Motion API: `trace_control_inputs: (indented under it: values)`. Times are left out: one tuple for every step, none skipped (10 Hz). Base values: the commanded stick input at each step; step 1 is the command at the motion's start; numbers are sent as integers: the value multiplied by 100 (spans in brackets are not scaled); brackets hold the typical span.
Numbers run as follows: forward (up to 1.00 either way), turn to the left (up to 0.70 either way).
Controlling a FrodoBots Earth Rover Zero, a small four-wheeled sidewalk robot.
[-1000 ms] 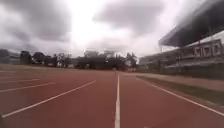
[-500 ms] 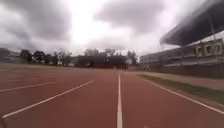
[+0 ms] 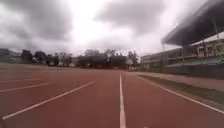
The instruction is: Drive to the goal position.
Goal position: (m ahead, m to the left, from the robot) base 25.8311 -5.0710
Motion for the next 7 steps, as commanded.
trace_control_inputs:
  values:
    - [70,0]
    - [70,0]
    - [70,0]
    - [70,0]
    - [70,0]
    - [70,0]
    - [70,0]
